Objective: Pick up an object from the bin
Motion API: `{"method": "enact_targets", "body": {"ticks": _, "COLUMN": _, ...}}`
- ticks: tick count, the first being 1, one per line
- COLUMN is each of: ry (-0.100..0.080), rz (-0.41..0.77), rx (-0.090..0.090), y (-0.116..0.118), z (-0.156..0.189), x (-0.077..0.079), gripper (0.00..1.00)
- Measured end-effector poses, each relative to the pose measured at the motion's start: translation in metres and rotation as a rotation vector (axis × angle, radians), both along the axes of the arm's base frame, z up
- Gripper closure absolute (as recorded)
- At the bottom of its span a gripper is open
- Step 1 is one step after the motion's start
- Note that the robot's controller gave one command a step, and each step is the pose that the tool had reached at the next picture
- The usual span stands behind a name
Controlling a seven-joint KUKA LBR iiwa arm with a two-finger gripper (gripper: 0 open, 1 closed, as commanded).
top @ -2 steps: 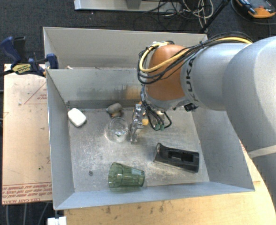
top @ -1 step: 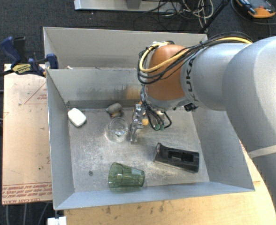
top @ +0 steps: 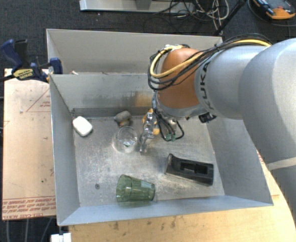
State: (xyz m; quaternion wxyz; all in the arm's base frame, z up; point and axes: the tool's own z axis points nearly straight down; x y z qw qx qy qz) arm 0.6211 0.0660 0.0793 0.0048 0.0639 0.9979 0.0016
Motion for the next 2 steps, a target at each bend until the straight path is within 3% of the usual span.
{"method": "enact_targets", "body": {"ticks": 2, "ry": -0.009, "rz": -0.104, "rx": 0.004, "y": -0.018, "z": -0.003, "x": -0.039, "gripper": 1.0}}
